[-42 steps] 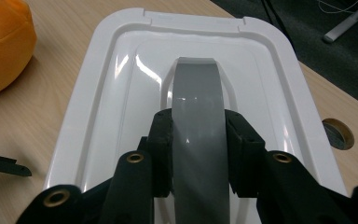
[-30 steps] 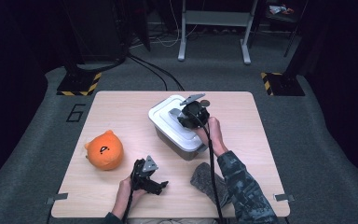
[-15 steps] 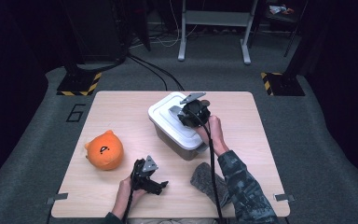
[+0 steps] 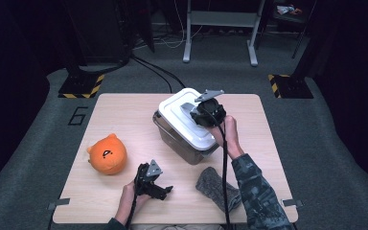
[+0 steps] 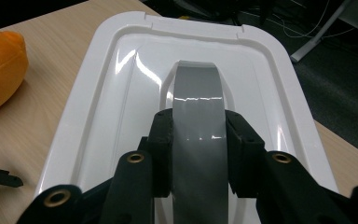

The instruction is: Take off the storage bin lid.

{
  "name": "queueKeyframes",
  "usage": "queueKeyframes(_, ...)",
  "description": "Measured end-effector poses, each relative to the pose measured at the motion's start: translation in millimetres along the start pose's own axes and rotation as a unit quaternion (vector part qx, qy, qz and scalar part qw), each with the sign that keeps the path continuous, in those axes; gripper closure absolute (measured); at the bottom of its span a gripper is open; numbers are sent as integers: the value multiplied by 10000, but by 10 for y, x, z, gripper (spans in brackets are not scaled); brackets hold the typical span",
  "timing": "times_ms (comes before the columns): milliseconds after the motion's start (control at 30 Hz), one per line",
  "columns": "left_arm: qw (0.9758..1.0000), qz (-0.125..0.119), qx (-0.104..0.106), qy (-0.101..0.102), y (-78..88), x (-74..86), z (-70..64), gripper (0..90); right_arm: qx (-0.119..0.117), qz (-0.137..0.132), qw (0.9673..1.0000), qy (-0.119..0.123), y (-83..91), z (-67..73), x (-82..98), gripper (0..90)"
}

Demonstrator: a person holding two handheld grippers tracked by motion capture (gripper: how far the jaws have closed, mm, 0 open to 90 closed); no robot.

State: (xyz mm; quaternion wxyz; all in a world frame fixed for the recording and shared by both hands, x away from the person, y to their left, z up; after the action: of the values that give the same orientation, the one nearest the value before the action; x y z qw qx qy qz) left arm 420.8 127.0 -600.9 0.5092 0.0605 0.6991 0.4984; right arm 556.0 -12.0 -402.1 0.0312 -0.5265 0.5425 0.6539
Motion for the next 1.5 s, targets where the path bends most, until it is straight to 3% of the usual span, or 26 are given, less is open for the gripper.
queueKeyframes(433, 10000, 19, -11, -1, 1, 3, 2, 3, 246, -63, 9997, -44, 207, -255, 50, 663)
queueKeyframes(467, 10000, 14, -13, 20, 0, 2, 1, 3, 284, -74, 9995, -140, 251, -299, 59, 663)
queueKeyframes(900, 10000, 16, -11, 18, 0, 2, 1, 3, 577, -123, 9976, -363, 417, -612, 163, 663)
queueKeyframes(1500, 10000, 25, 41, 10, 3, 4, -5, 3, 1140, -75, 9898, -854, 546, -1080, 431, 663)
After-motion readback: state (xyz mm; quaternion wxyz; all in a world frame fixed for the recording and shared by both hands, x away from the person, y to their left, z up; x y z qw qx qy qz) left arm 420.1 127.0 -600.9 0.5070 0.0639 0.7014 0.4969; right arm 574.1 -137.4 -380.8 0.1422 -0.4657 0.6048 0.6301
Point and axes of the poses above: each handheld gripper's, and its own axes: y roughly backward along the jaws, x roughly out of its underside, z roughly to its left, the point moved 10 cm from there along -y, roughly forward along the jaws, and after that the axes turned 5 degrees about z, right-handed, at the moved point
